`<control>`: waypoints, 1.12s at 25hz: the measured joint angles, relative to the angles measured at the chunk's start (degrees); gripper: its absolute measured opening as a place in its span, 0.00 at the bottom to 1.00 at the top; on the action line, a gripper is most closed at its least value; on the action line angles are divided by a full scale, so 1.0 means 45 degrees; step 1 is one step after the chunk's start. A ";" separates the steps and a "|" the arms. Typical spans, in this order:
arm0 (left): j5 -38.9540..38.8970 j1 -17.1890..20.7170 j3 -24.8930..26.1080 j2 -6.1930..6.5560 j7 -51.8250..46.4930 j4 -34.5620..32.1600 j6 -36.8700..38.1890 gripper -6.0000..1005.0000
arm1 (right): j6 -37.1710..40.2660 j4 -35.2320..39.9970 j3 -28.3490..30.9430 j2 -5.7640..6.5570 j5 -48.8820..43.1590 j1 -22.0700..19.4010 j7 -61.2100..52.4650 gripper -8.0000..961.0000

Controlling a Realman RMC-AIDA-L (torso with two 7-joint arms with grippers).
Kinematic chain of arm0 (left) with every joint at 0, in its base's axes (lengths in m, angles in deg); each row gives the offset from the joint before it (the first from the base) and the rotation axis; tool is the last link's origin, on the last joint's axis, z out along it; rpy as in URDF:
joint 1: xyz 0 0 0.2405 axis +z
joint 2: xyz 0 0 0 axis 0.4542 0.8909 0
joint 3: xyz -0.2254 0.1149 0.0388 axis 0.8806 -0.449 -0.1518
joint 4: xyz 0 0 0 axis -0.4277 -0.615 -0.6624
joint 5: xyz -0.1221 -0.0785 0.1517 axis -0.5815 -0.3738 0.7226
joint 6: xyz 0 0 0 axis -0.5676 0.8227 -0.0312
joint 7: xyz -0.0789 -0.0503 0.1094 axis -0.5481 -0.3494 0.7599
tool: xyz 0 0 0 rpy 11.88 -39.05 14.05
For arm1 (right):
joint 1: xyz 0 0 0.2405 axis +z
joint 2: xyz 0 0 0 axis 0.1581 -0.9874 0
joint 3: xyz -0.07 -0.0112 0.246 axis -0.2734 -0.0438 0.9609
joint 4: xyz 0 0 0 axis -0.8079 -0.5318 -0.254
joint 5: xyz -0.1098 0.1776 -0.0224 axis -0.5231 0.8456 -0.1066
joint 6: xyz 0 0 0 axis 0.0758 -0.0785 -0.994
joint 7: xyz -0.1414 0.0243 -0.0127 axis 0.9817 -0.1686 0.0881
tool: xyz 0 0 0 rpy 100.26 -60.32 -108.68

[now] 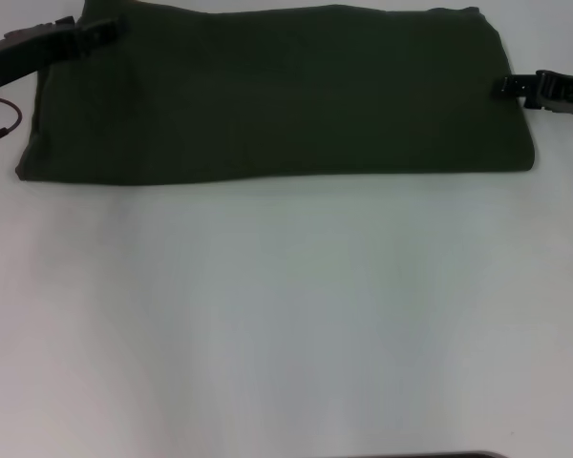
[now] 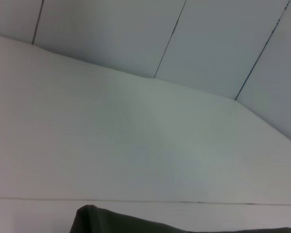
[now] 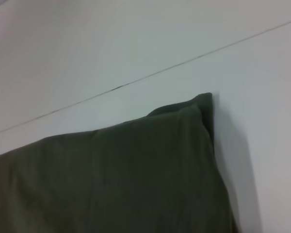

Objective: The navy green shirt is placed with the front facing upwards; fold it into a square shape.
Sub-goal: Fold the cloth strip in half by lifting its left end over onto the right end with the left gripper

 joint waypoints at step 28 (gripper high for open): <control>0.0001 -0.0050 0.0000 -0.0013 0.0135 -0.0017 -0.0224 0.88 | 0.0827 -0.0114 -0.0292 -0.0342 0.0875 0.0326 0.0381 0.72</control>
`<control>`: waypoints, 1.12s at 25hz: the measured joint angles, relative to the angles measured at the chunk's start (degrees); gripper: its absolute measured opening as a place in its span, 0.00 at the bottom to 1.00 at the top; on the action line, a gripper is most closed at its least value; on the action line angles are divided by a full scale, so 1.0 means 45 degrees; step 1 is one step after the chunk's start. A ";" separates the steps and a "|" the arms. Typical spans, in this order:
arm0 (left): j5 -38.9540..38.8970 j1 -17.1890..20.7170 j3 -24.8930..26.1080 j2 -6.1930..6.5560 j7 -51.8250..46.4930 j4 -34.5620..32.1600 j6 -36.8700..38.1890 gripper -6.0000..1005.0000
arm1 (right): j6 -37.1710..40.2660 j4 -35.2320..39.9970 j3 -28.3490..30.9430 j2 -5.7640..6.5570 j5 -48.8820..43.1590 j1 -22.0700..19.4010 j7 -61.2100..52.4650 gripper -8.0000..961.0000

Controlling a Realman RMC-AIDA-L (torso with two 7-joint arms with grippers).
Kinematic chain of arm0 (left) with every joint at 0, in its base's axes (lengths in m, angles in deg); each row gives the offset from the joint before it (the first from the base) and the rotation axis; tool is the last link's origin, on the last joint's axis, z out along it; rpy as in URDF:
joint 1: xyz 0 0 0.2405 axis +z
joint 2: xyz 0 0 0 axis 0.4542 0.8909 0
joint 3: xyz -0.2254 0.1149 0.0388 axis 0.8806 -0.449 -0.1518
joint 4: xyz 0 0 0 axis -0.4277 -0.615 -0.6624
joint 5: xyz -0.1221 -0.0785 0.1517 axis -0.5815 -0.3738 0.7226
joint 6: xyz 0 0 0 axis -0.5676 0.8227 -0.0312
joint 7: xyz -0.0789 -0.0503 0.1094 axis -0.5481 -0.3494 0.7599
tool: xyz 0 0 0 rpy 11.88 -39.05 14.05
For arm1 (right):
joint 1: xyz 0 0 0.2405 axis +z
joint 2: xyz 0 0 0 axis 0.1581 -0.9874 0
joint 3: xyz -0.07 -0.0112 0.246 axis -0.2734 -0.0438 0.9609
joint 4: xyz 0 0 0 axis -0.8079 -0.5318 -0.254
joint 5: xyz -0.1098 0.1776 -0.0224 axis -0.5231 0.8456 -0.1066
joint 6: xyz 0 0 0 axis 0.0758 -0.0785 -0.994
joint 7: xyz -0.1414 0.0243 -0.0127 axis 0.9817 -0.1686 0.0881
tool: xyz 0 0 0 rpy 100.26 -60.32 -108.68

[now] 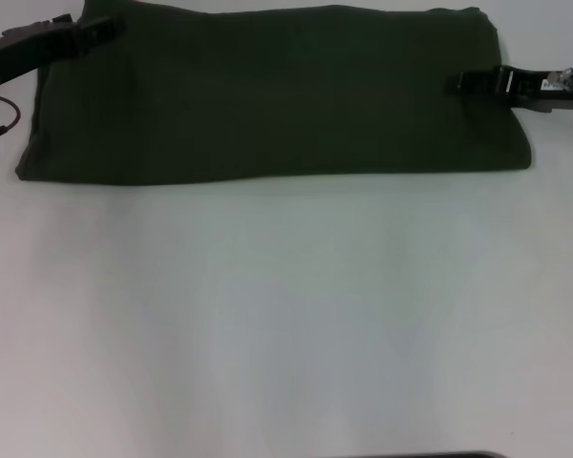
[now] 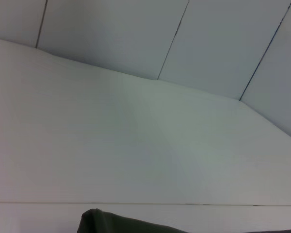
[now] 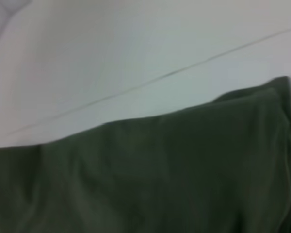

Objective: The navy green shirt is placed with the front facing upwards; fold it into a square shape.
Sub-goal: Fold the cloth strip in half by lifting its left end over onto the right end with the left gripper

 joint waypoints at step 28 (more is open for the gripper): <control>0.0000 -0.0027 -0.0001 -0.0085 0.0161 -0.0021 -0.0082 0.88 | 0.0144 0.0962 -0.0058 0.0140 0.1220 -0.1295 0.0302 0.72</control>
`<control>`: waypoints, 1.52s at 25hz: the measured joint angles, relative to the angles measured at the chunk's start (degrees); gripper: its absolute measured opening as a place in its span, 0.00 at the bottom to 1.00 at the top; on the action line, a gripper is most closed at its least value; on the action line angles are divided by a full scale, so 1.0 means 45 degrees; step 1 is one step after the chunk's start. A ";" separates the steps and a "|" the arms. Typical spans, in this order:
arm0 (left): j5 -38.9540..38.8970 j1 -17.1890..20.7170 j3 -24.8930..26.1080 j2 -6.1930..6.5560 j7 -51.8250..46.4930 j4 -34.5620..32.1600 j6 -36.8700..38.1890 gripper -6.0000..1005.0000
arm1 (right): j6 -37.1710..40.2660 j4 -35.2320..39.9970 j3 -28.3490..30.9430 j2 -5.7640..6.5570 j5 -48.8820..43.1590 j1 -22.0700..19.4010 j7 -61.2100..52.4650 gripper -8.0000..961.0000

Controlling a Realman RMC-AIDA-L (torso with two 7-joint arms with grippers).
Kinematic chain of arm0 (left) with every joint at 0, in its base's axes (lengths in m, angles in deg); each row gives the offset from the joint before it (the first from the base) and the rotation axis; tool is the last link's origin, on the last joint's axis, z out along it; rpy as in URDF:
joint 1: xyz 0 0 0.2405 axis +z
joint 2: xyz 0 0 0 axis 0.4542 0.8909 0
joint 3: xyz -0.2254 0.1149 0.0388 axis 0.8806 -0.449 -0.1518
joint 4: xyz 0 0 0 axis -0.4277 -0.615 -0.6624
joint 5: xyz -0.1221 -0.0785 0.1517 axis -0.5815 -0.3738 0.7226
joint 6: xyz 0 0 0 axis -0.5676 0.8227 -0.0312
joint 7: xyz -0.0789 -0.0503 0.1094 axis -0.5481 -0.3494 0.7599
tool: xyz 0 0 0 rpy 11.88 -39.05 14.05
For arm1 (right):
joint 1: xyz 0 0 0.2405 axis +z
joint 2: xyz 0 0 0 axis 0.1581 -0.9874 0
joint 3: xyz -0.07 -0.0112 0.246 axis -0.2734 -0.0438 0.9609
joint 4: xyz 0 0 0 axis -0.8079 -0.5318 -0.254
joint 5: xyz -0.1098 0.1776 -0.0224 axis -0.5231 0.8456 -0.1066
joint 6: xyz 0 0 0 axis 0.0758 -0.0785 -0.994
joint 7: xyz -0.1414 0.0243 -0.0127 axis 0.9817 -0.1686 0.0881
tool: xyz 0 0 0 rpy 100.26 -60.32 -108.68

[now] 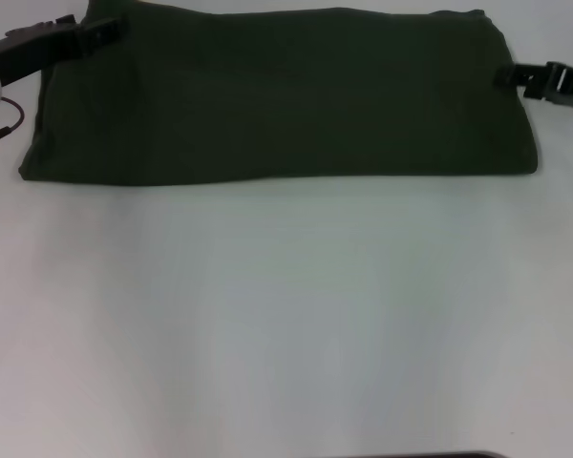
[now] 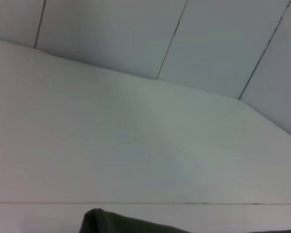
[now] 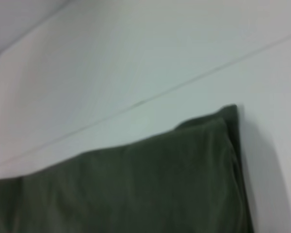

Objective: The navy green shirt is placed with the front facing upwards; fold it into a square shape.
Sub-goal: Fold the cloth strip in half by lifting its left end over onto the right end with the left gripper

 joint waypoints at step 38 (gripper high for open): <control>0.0000 0.0104 -0.0018 -0.0058 0.0104 0.0024 0.0020 0.87 | -0.0457 -0.0707 0.0011 -0.0094 0.0828 0.0003 0.0986 0.72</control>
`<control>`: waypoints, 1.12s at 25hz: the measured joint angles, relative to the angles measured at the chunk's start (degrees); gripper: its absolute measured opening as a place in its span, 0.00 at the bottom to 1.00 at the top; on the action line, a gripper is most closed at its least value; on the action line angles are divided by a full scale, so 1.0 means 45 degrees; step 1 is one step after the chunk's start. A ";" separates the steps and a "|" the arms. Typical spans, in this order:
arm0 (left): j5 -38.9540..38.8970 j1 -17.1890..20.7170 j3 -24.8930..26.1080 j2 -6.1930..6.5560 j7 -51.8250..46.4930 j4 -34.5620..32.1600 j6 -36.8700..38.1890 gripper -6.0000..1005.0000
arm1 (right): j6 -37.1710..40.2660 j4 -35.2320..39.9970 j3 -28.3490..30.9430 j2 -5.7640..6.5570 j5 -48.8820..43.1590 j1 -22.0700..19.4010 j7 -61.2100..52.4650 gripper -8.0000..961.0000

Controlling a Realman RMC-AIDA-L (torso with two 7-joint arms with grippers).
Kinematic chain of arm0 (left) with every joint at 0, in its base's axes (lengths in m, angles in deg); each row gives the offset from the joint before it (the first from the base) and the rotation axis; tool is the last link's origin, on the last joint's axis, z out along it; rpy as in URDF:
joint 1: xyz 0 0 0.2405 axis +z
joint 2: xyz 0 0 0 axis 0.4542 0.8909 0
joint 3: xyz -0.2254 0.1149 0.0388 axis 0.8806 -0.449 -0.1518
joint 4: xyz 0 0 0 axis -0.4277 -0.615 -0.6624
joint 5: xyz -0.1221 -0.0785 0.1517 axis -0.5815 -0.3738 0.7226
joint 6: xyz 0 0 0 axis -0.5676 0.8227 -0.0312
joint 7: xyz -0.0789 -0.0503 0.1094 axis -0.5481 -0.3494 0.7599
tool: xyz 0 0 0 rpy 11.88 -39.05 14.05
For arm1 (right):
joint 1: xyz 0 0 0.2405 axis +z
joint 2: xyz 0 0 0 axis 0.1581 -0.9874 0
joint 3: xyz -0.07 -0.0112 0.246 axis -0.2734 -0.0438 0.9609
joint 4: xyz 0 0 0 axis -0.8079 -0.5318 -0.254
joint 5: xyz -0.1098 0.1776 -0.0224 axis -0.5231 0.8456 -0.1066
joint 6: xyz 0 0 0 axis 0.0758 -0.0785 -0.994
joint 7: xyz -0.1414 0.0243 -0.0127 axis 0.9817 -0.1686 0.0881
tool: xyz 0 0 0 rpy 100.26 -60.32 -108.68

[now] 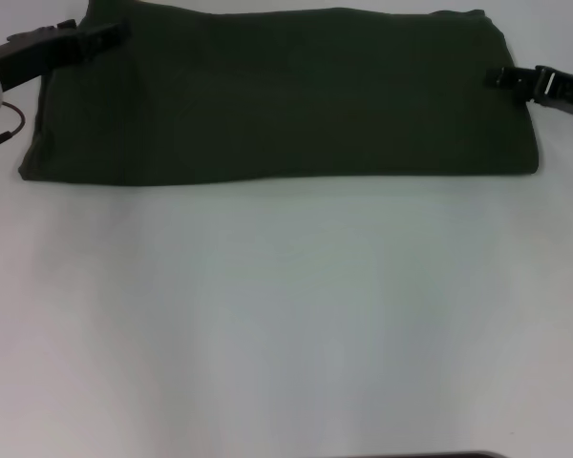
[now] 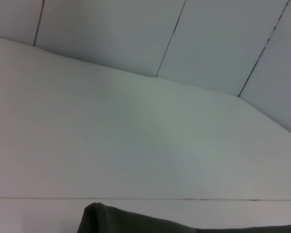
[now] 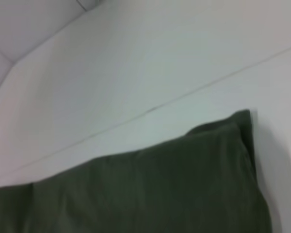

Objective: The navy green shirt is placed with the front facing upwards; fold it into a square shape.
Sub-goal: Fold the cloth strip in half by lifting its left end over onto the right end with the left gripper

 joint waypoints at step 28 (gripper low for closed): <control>0.1781 0.1179 -0.0096 0.1410 -0.0733 0.0123 0.2238 0.87 | 0.4242 0.0073 0.0070 0.1443 0.0080 -0.1478 -0.0406 0.69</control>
